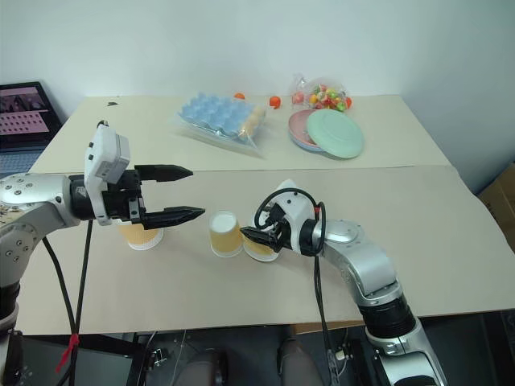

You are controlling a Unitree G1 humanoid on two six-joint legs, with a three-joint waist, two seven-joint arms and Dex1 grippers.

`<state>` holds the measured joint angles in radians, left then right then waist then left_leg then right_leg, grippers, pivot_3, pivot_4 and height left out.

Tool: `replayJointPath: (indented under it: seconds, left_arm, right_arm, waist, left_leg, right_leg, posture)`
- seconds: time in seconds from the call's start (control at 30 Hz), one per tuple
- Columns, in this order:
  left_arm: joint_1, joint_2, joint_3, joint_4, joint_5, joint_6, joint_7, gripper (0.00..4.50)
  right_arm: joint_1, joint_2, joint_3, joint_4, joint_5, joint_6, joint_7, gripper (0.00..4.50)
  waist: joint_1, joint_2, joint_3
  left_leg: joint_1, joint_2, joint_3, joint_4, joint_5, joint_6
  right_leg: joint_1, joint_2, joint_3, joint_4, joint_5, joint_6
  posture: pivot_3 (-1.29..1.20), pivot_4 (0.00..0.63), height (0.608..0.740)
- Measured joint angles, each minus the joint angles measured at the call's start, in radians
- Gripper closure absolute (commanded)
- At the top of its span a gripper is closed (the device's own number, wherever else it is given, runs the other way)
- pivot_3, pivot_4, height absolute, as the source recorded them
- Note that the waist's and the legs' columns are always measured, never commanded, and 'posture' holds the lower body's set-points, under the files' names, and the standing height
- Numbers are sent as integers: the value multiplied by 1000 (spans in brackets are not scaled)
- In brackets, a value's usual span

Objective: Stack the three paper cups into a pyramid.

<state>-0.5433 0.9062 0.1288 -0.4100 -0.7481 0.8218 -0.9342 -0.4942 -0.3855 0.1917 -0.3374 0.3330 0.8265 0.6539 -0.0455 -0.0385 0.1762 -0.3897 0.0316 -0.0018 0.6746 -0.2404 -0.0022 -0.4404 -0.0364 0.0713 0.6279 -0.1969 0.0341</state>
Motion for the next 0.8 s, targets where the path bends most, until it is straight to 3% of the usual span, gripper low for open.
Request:
replayJointPath:
  seconds: [0.2, 0.23, 0.37, 0.8]
  left_arm:
    - [-3, -2, -2, 10, 1, -7, -1, 0]
    - [-6, -3, -4, 10, 1, -7, -1, 0]
    - [-8, -6, -10, 10, 0, -8, 1, 0]
    - [-24, -11, -20, 11, 1, -8, 1, 0]
  right_arm:
    - [-4, 4, 18, 8, -4, -28, 1, 1825]
    - [-5, 5, 21, 12, -5, -31, 2, 1330]
    - [-13, 5, 31, 25, -7, -49, 7, 34]
    - [-30, 6, 21, 42, 2, -64, 19, 34]
  waist:
    - [1, 0, 0]
    - [1, 0, 0]
    - [0, 0, 0]
    - [1, 0, 0]
  left_leg:
    - [0, 0, 0, 0, 0, 0]
    - [0, 0, 0, 0, 0, 0]
    - [0, 0, 0, 0, 0, 0]
    - [0, 0, 0, 0, 0, 0]
  right_leg:
    - [0, 0, 0, 0, 0, 0]
    - [0, 0, 0, 0, 0, 0]
    - [0, 0, 0, 0, 0, 0]
    - [0, 0, 0, 0, 0, 0]
  posture:
    - [0, 150, 740]
    - [0, 150, 740]
    - [0, 150, 740]
    - [0, 150, 740]
